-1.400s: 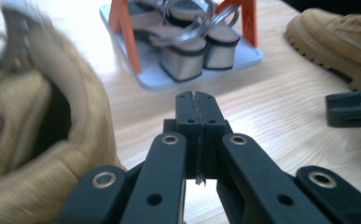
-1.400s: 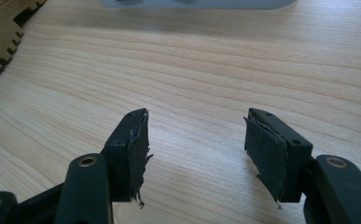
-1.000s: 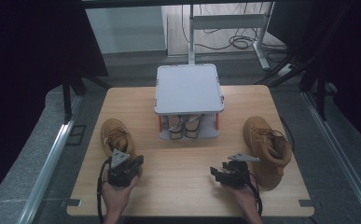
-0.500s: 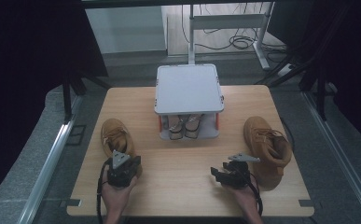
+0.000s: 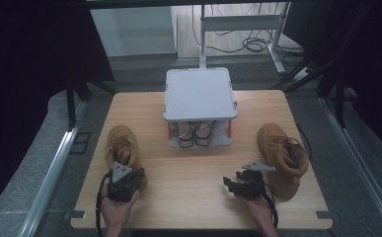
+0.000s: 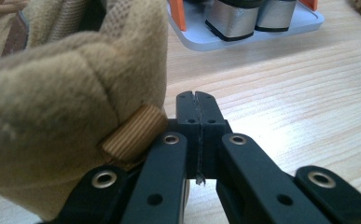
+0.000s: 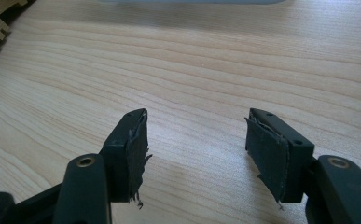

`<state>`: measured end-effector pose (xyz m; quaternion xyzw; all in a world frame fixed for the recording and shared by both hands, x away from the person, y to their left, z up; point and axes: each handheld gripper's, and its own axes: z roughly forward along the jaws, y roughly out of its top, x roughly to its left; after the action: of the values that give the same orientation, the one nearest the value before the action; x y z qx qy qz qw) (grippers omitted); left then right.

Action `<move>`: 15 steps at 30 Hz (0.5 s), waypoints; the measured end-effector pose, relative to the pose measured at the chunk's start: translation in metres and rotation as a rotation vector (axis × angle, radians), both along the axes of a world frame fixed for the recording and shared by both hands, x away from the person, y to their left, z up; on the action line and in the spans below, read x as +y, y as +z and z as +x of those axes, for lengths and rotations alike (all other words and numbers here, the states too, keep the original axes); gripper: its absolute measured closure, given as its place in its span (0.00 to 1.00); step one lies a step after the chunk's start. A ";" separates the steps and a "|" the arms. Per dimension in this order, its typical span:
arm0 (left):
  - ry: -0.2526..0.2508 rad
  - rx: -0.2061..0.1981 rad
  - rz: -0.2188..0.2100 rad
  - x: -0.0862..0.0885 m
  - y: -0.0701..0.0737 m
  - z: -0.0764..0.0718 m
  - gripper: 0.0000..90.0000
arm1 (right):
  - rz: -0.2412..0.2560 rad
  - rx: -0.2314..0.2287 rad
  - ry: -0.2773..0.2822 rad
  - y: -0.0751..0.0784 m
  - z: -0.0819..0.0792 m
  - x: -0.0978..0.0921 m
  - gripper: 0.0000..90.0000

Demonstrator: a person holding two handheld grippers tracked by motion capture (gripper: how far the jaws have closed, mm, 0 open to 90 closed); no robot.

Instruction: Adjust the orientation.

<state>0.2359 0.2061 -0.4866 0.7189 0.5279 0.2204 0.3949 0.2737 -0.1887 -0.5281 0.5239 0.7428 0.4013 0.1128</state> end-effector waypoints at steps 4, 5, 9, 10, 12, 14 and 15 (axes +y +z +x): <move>-0.005 0.003 -0.001 0.006 0.000 -0.004 1.00 | 0.001 0.000 -0.002 0.000 0.000 -0.001 0.43; -0.006 0.005 -0.002 0.008 -0.001 -0.006 1.00 | 0.000 0.001 -0.002 0.000 0.000 0.000 0.43; -0.013 0.005 0.018 0.012 0.001 -0.009 1.00 | -0.002 0.002 -0.002 0.000 0.000 0.000 0.43; -0.016 0.005 0.021 0.013 0.001 -0.010 1.00 | -0.002 0.003 -0.002 0.000 0.000 0.000 0.43; -0.020 0.014 0.023 0.016 0.002 -0.011 1.00 | -0.004 0.002 -0.002 0.000 0.001 0.000 0.43; -0.023 0.020 0.032 0.018 0.002 -0.012 1.00 | -0.008 0.002 -0.003 -0.001 0.001 0.000 0.43; -0.018 0.018 0.034 0.020 0.002 -0.013 1.00 | -0.010 0.001 -0.003 -0.001 0.001 0.000 0.43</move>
<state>0.2230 0.2265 -0.4848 0.7322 0.5211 0.2190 0.3799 0.2745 -0.1884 -0.5292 0.5246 0.7441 0.3971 0.1155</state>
